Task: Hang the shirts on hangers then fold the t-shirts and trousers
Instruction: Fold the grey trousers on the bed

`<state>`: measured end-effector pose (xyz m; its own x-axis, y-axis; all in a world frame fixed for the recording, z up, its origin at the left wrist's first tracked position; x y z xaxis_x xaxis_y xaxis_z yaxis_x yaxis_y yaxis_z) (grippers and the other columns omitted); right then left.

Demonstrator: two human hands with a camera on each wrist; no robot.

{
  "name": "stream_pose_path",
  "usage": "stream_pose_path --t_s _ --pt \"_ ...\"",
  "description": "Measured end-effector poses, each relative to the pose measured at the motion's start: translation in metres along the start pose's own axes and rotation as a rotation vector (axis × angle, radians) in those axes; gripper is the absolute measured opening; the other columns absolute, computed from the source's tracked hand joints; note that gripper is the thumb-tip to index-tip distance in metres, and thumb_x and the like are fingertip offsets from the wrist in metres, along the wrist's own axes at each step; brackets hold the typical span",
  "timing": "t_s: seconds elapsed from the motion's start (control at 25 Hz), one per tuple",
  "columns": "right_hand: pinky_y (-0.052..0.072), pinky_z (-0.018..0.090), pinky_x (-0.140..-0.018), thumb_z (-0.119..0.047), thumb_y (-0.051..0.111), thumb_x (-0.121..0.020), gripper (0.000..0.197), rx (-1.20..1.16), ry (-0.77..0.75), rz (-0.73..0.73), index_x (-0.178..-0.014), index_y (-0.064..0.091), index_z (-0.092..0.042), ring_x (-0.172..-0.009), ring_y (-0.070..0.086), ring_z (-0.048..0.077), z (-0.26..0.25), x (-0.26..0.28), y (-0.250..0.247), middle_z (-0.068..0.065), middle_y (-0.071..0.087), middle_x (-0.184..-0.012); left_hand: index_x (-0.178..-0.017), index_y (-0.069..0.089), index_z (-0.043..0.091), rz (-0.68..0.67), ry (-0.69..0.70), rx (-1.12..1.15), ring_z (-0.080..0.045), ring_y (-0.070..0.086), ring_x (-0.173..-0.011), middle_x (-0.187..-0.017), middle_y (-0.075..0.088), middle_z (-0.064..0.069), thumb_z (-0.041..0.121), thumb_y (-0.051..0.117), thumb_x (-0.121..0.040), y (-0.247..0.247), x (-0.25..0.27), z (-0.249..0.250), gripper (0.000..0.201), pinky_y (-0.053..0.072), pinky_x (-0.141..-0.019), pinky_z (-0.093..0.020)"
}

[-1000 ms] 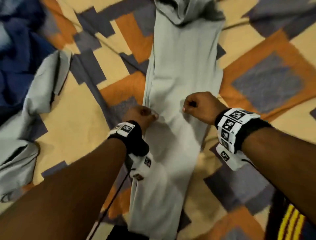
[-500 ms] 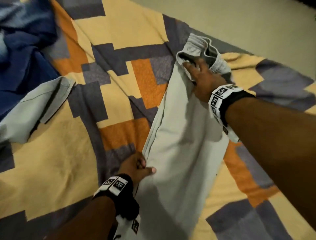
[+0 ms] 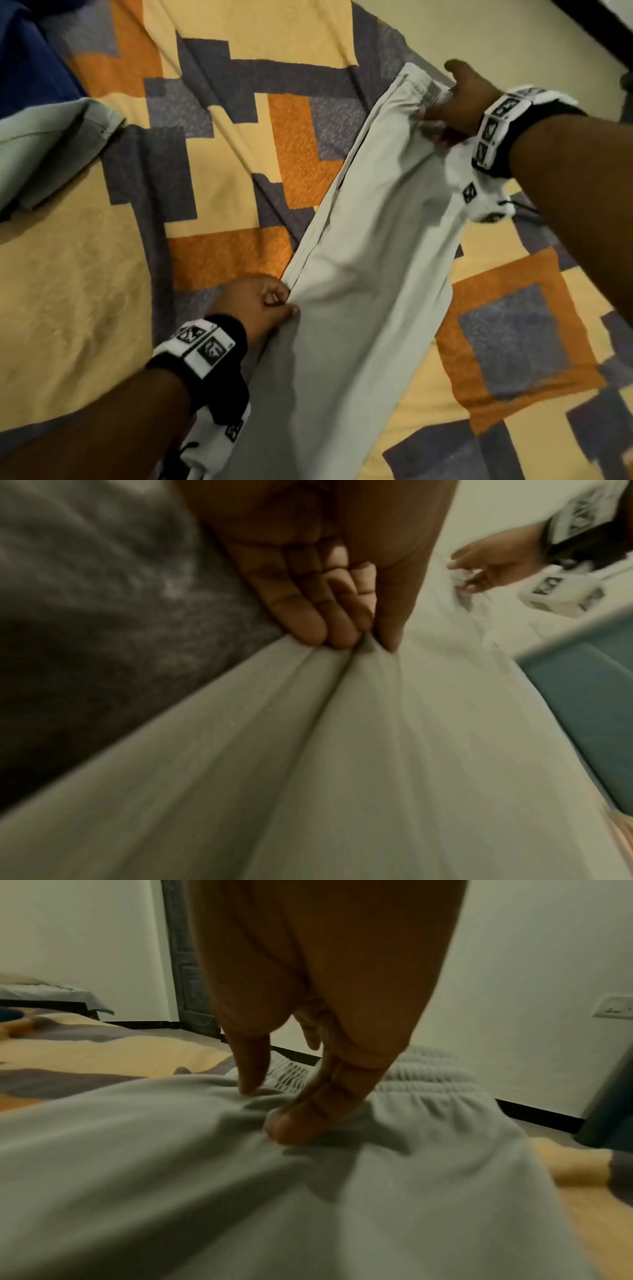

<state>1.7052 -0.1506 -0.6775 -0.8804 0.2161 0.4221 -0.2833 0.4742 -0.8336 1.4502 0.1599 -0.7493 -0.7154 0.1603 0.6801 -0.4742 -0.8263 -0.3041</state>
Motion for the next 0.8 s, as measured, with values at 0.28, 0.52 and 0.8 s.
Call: stream_pose_path --t_s 0.28,0.52,0.8 --pt "0.055 0.051 -0.079 -0.032 0.074 -0.072 0.056 0.013 0.088 0.087 -0.119 0.056 -0.007 -0.083 0.065 0.039 -0.003 -0.021 0.009 0.024 0.063 -0.1 -0.087 0.065 -0.006 -0.227 -0.214 0.31 -0.021 0.06 -0.046 -0.059 0.065 -0.016 0.007 0.082 -0.069 -0.013 -0.016 -0.002 0.028 0.049 -0.049 -0.028" --pt "0.046 0.043 -0.084 -0.036 0.064 -0.082 0.038 0.257 0.021 0.221 -0.11 0.05 -0.015 -0.102 0.056 0.03 -0.011 -0.031 -0.025 0.015 0.054 -0.111 -0.077 0.065 -0.005 -0.227 -0.21 0.408 -0.021 0.05 -0.037 -0.052 0.057 -0.017 0.016 0.082 -0.071 -0.011 -0.022 -0.002 0.028 0.044 -0.046 -0.025" --pt "0.043 0.043 -0.098 0.001 0.053 -0.085 0.057 0.433 -0.446 0.151 -0.138 0.047 -0.018 -0.114 0.051 0.042 -0.047 -0.006 0.03 0.019 0.032 -0.144 -0.072 0.066 -0.004 -0.211 -0.171 0.384 -0.021 0.047 -0.034 -0.05 0.056 -0.018 0.01 0.084 -0.067 -0.008 -0.025 -0.012 0.023 0.043 -0.043 -0.024"
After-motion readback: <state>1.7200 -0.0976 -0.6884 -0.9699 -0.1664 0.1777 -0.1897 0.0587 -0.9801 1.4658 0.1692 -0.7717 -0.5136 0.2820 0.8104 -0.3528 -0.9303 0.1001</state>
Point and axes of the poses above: each hand's wrist, its own x-axis away from the middle knuckle, its own y-axis out of the palm, z = x × y, the point moved 4 cm from there along -x, towards the middle knuckle
